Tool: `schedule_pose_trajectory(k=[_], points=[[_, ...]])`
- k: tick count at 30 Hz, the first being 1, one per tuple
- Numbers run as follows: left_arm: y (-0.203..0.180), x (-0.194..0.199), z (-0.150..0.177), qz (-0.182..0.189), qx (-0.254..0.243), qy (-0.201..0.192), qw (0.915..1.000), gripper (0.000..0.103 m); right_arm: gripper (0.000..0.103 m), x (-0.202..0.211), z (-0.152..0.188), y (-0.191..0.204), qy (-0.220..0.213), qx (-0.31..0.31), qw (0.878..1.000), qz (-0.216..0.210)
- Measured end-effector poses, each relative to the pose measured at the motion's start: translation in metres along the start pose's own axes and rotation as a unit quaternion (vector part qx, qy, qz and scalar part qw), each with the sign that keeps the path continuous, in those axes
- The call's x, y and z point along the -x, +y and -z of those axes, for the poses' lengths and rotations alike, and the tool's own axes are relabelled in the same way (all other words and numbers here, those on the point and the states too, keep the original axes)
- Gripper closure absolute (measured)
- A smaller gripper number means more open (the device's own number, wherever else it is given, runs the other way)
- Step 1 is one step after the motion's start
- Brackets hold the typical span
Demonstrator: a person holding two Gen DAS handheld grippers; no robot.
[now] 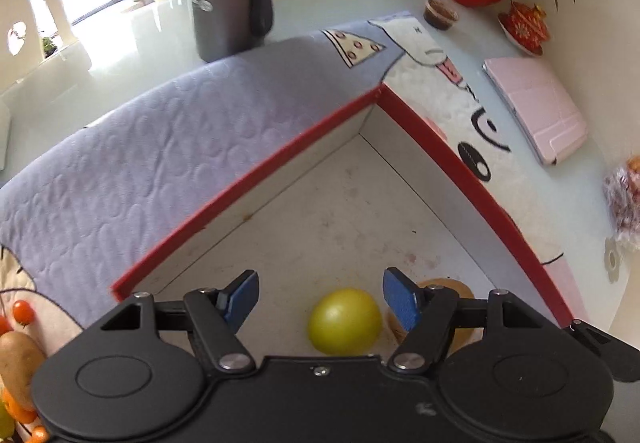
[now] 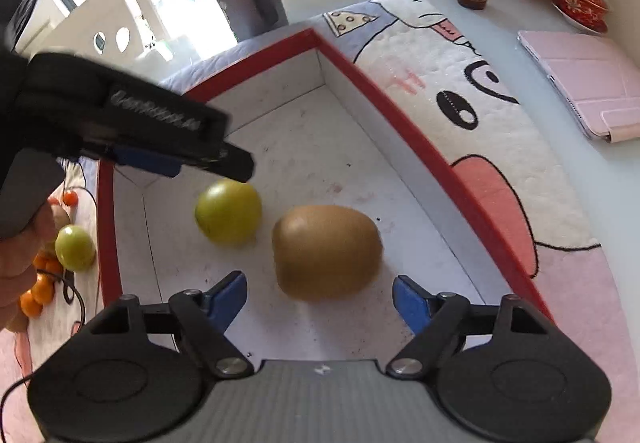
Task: Organize fruits
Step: 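Carry both fruits into the red-rimmed box and open both tools, then grasp the large orange with the left tool while the right tool grasps the stickered kiwi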
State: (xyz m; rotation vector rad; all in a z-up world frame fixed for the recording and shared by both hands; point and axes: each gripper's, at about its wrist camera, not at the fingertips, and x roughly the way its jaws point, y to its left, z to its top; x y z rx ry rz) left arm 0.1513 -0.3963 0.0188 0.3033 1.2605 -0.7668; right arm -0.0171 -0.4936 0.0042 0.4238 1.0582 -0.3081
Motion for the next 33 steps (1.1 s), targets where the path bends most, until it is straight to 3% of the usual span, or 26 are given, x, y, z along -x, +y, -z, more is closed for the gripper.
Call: schedule_pose_trajectory(k=[10,17,28,33], points=[[0.045,0.063,0.008,-0.015,0.044,-0.053,0.9975,0.021,0.021,0.021,-0.016,0.014,-0.034,0.000,0.999,-0.001],[0.110,0.118,0.021,-0.065,0.089,-0.095,0.9894,0.021,0.021,0.030,-0.047,0.059,-0.065,0.040,0.997,-0.015],[0.251,0.195,0.075,-0.132,0.203,-0.132,0.9614,0.021,0.021,0.040,-0.089,0.195,-0.090,0.154,0.982,-0.065],[0.310,0.223,0.107,-0.176,0.252,-0.136,0.9417,0.021,0.021,0.041,-0.092,0.266,-0.087,0.216,0.969,-0.085]])
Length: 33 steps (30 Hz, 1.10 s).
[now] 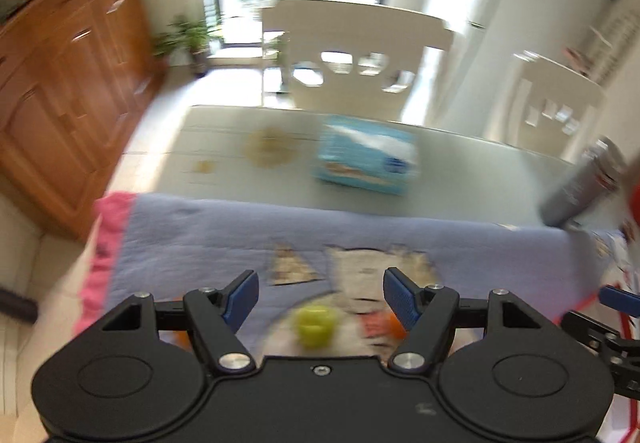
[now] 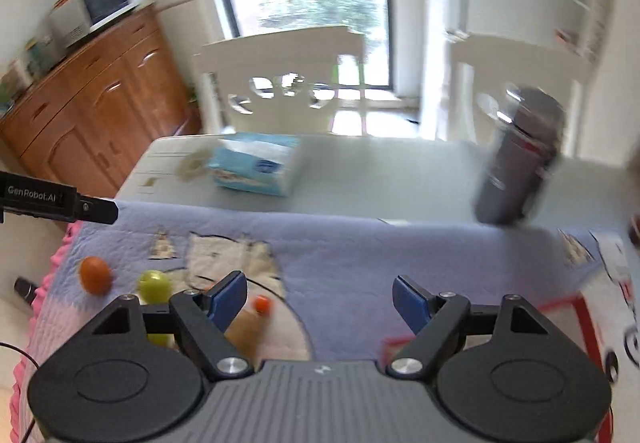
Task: Organize fruits
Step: 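Grasp the large orange with the left tool while the right tool grasps the stickered kiwi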
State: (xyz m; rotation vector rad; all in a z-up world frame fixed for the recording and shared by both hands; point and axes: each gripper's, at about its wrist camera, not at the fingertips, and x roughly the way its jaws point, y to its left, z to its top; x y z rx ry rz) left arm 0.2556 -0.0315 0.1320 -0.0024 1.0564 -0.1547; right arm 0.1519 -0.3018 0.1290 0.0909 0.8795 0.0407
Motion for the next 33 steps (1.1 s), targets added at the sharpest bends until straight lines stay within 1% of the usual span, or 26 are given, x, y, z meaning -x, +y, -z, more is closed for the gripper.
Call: schedule_pose_trajectory(k=[3,6,10,13,19,21,24,25,26,28,29,33], points=[[0.040,-0.002,0.004,-0.020,0.025,0.001,0.9995,0.020,0.021,-0.007,-0.009,0.033,0.002,0.017,1.000,-0.023],[0.078,-0.007,0.012,-0.038,0.055,0.010,0.9977,0.020,0.020,-0.016,-0.010,0.069,0.006,0.055,0.998,-0.032],[0.111,-0.018,0.023,-0.060,0.079,0.028,0.9947,0.020,0.020,-0.032,0.002,0.111,0.030,0.079,0.994,-0.065],[0.128,-0.032,0.034,-0.055,0.093,0.038,0.9935,0.020,0.020,-0.047,0.018,0.138,0.056,0.093,0.991,-0.082],[0.137,-0.063,0.049,-0.035,0.100,0.060,0.9926,0.020,0.020,-0.070,0.060,0.171,0.112,0.107,0.983,-0.101],[0.137,-0.074,0.051,-0.029,0.098,0.062,0.9928,0.020,0.020,-0.077,0.069,0.175,0.127,0.107,0.980,-0.106],[0.137,-0.092,0.052,-0.019,0.099,0.080,0.9917,0.020,0.020,-0.087,0.080,0.180,0.147,0.105,0.977,-0.115],[0.136,-0.098,0.052,-0.016,0.096,0.086,0.9916,0.018,0.020,-0.091,0.082,0.183,0.154,0.106,0.975,-0.120],[0.136,-0.101,0.052,-0.009,0.094,0.086,0.9918,0.012,0.020,-0.095,0.084,0.186,0.159,0.109,0.974,-0.122],[0.135,-0.108,0.052,0.001,0.095,0.086,0.9918,0.007,0.020,-0.103,0.084,0.192,0.164,0.120,0.972,-0.121],[0.134,-0.112,0.052,0.006,0.095,0.087,0.9916,0.005,0.020,-0.107,0.085,0.195,0.166,0.126,0.971,-0.120],[0.130,-0.123,0.051,0.029,0.093,0.095,0.9907,0.005,0.019,-0.123,0.087,0.203,0.181,0.132,0.967,-0.120]])
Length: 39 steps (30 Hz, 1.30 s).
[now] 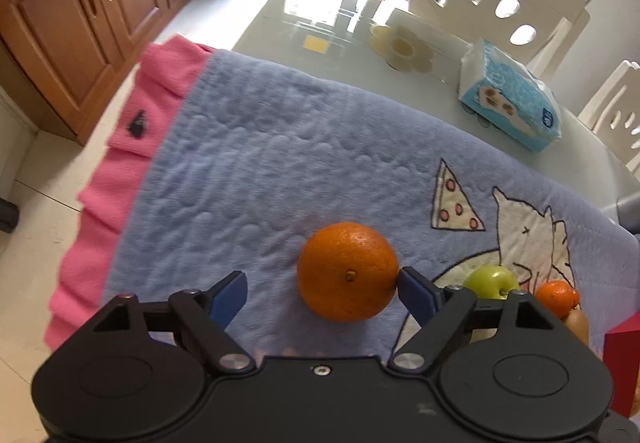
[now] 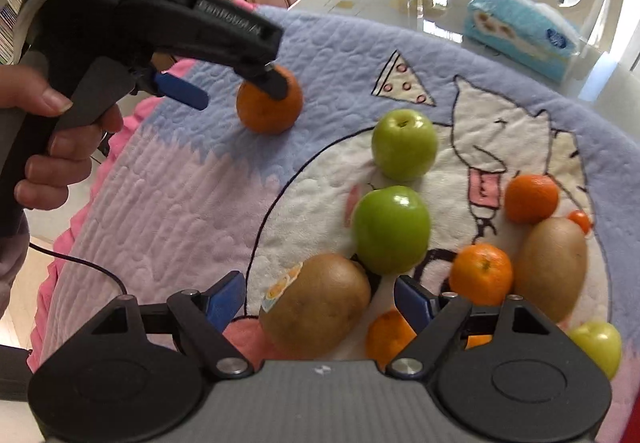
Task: Organize fruits
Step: 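Grasp the large orange with the left tool while the right tool grasps the stickered kiwi, then carry the orange and kiwi into the box and open both tools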
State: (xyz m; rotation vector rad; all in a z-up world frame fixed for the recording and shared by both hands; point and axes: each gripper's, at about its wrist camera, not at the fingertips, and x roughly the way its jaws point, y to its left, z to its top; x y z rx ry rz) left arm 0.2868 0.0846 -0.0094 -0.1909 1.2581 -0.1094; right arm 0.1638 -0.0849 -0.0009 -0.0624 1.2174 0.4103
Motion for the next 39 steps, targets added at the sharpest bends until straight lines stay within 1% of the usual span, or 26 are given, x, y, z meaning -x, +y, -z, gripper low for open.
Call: schedule_pose_trajectory(k=[6,10,11,12,13,14,15,17,23,32,39], points=[[-0.008,-0.016,0.002,0.017,-0.008,0.015,0.9997,0.004,0.019,-0.025,-0.002,-0.001,0.025,-0.003,1.000,-0.008],[-0.014,-0.021,0.003,0.012,-0.017,0.012,0.9997,0.004,0.021,-0.028,0.001,0.002,0.017,0.008,1.000,-0.002],[-0.016,-0.021,0.003,0.009,-0.021,0.010,0.9997,0.005,0.023,-0.028,0.002,0.002,0.016,0.008,1.000,0.000],[-0.018,-0.021,0.004,0.007,-0.025,0.007,0.9996,0.006,0.032,-0.027,0.003,0.002,0.014,0.008,1.000,0.002],[-0.020,-0.021,0.004,0.009,-0.029,0.004,0.9995,0.013,0.036,-0.026,0.003,0.002,0.010,0.010,1.000,0.007],[-0.020,-0.020,0.005,0.018,-0.030,0.000,0.9994,0.029,0.039,-0.025,0.004,0.002,0.007,0.010,1.000,0.006],[-0.020,-0.019,0.006,0.035,-0.026,-0.002,0.9991,0.034,0.039,-0.023,0.004,0.001,0.007,0.007,1.000,0.005],[-0.023,-0.018,0.006,0.028,-0.022,-0.002,0.9994,0.035,0.039,-0.022,0.005,0.000,0.008,0.008,1.000,0.005],[-0.029,-0.010,0.011,0.013,-0.037,-0.014,0.9991,0.036,0.040,-0.013,0.010,0.000,-0.007,0.000,1.000,-0.005],[-0.023,0.016,0.021,0.009,-0.020,-0.036,0.9991,0.036,0.040,0.008,0.013,-0.014,-0.035,-0.035,0.999,-0.019],[-0.029,0.037,0.033,0.002,-0.013,-0.048,0.9988,0.036,0.040,0.026,0.018,-0.022,-0.049,-0.052,0.997,-0.024]])
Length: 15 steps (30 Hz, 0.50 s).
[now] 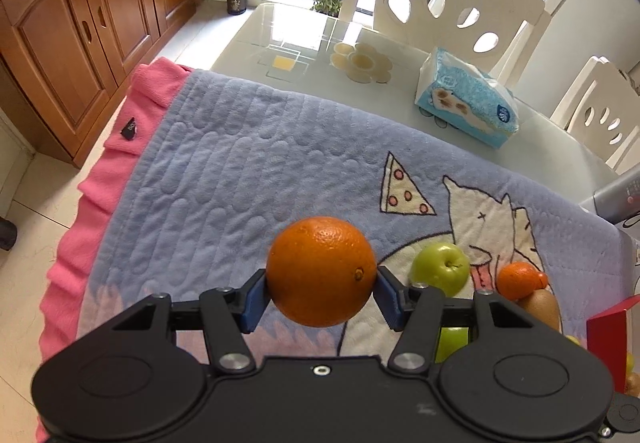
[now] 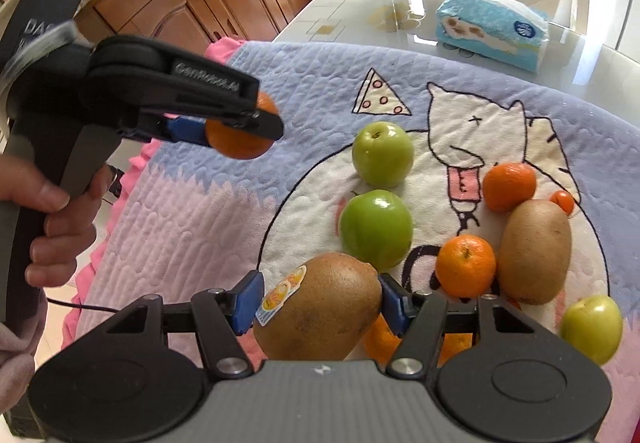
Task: Organize fruits
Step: 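Carry the orange and kiwi into the box and open both tools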
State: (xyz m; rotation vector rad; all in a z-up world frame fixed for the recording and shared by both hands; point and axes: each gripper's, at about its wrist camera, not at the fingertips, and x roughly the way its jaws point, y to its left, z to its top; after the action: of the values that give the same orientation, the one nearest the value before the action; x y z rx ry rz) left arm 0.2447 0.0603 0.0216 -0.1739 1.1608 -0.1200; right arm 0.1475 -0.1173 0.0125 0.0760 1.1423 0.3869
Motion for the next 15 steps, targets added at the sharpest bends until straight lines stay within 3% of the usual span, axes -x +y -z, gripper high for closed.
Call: schedule_pose_trajectory(k=[15], points=[[-0.045,0.044,0.024,-0.002,-0.007,-0.023,0.9997,0.036,0.040,0.056,0.018,-0.052,-0.055,-0.066,0.996,-0.007]])
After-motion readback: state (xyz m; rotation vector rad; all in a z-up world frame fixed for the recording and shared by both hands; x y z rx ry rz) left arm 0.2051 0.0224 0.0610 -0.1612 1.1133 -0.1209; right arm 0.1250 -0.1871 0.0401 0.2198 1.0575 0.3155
